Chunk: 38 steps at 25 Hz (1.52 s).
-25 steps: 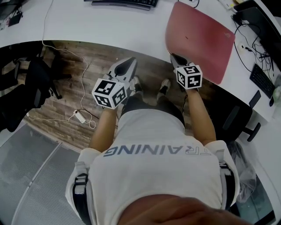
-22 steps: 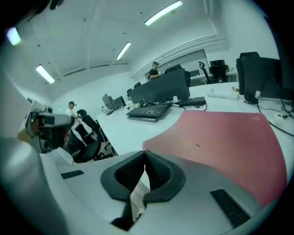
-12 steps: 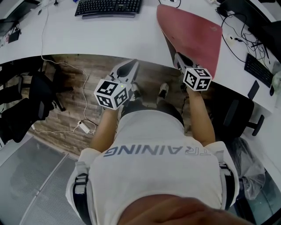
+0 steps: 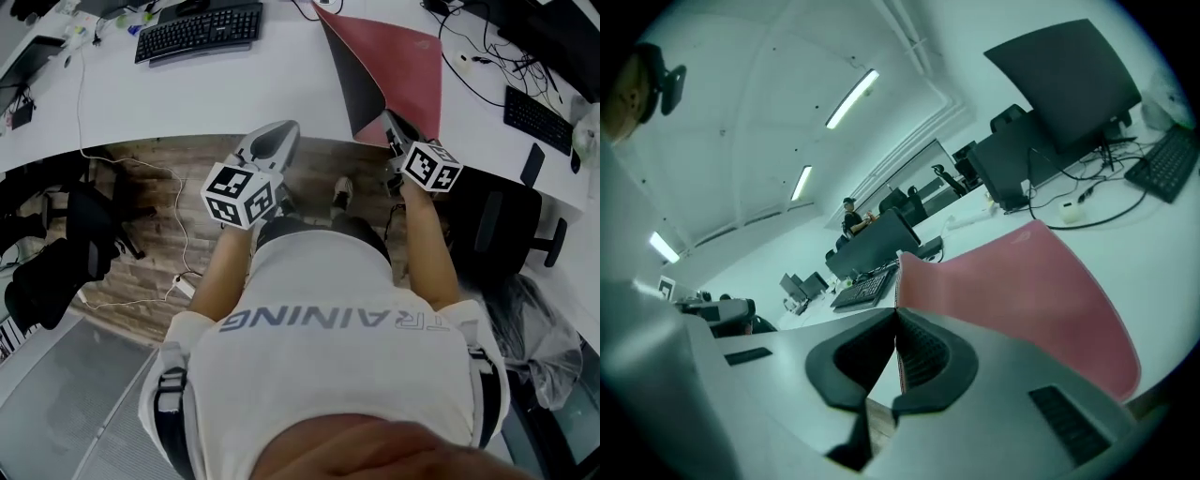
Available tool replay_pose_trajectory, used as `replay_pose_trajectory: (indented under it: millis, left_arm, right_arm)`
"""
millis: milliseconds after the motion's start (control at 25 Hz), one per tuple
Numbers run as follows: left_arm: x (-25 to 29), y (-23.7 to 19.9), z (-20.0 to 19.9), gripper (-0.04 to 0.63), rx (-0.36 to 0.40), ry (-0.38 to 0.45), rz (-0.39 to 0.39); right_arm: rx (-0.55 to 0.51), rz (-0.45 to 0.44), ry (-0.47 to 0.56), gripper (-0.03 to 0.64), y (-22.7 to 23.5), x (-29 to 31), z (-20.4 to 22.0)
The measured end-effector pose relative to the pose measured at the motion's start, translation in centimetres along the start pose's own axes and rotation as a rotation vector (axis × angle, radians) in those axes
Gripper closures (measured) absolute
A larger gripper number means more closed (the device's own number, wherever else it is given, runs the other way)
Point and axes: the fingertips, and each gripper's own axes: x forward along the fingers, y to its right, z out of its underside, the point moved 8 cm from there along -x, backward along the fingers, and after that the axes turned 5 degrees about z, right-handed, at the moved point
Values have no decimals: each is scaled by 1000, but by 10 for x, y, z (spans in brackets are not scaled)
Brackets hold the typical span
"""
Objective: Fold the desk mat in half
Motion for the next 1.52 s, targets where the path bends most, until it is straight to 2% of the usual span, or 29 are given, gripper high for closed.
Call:
replay_pose_trajectory:
  millis: [280,560,960,1200,1520]
  left_arm:
    - [30,18,-2,557,14,-24,41]
    - [53,31,-2,557,25,-49,68]
    - [79,33,-6,557,46,-88,100]
    - [95,42,-8,557,61,-105,139]
    - [108,48,-5,557,69,-120,165]
  right_arm:
    - [160,41,55,592,42,-26,0]
    - [259,109,95,592,80,-48,-2]
    - [454,261,88,592,146,-69,40]
    - [494,334,78,592,169,-83,57]
    - [498,422,78,592,191,-97,77]
